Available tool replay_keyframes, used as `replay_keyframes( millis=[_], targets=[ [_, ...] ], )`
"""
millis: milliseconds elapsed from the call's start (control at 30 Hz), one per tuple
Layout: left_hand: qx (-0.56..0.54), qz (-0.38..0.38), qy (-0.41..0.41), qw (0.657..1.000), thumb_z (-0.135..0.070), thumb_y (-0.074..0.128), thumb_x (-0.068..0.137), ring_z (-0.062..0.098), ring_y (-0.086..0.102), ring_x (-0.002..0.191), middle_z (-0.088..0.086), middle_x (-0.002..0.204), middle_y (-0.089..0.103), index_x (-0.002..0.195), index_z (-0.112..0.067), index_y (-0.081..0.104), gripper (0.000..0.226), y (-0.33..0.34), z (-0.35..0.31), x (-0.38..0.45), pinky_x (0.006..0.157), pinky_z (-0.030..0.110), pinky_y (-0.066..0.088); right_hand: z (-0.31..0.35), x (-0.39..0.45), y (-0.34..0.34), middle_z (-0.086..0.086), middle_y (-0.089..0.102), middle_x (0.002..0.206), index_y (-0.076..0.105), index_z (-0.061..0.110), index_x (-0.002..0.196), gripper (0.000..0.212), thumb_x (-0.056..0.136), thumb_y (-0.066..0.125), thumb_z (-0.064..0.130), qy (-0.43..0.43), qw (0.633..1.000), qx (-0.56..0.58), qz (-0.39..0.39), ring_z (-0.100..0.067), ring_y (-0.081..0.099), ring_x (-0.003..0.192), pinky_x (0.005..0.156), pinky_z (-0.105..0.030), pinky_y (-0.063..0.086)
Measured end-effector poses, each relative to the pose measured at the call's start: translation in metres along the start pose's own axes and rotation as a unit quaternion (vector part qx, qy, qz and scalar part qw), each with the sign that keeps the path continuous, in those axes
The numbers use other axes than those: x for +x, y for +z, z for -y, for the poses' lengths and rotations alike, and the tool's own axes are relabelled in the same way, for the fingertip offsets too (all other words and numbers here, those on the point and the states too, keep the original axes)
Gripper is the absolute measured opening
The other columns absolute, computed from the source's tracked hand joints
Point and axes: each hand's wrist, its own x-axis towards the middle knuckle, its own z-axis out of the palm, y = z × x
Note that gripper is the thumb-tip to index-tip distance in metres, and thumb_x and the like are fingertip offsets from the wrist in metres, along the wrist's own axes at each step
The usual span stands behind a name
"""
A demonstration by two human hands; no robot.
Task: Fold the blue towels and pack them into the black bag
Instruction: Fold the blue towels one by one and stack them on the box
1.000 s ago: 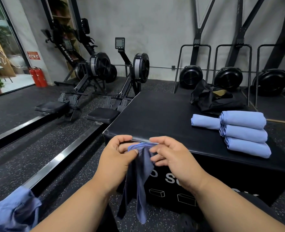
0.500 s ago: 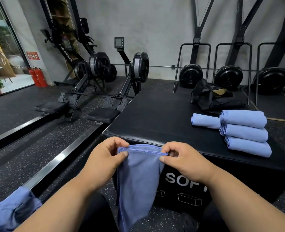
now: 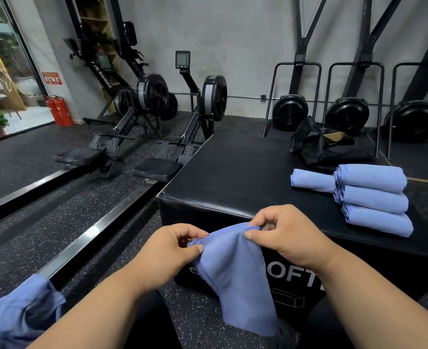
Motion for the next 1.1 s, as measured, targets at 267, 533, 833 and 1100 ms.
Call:
replay_keyframes(
  millis=[267,533,833,1100],
  targets=[
    [0.015,0.029,0.034,0.999,0.003,0.072,0.091,0.008,0.071,0.096,-0.008,0.106,0.077,0.102,-0.047,0.077,0.051,0.003,0.005,-0.004,0.090,0.022,0.055,0.006,0.001,-0.002,-0.018,0.072,0.080,0.079,0.023,0.083,0.010,0.087,0.081,0.014,-0.028,0.998,-0.045,0.016,-0.012,0.057,0.068,0.069,-0.033,0.049],
    [-0.001,-0.003,0.011,1.000,-0.025,0.079,0.085,0.010,0.060,0.078,0.007,0.093,0.073,0.094,-0.037,0.079,0.015,0.004,0.016,-0.002,0.083,0.042,0.056,-0.001,0.005,-0.003,-0.008,0.066,0.068,0.080,0.025,0.083,0.012,0.088,0.082,0.014,-0.014,0.999,-0.048,-0.007,-0.012,0.051,0.063,0.065,-0.032,0.044],
    [-0.074,0.011,-0.022,0.997,-0.027,0.075,0.083,0.031,0.075,0.099,0.008,0.099,0.080,0.090,-0.028,0.080,0.009,-0.003,0.021,-0.004,0.099,0.052,0.055,0.002,0.005,-0.001,-0.016,0.070,0.075,0.080,0.029,0.082,0.015,0.087,0.083,0.015,-0.014,0.997,-0.079,-0.019,-0.011,0.054,0.063,0.066,-0.029,0.048],
    [-0.058,0.005,-0.047,0.997,-0.008,0.078,0.093,0.021,0.075,0.093,0.004,0.096,0.081,0.091,-0.022,0.082,0.014,-0.013,0.018,-0.001,0.097,0.041,0.057,0.009,0.010,0.001,0.003,0.074,0.073,0.079,0.035,0.077,0.017,0.082,0.088,0.021,-0.027,0.988,-0.142,-0.059,-0.012,0.065,0.065,0.066,-0.026,0.053]
  ],
)
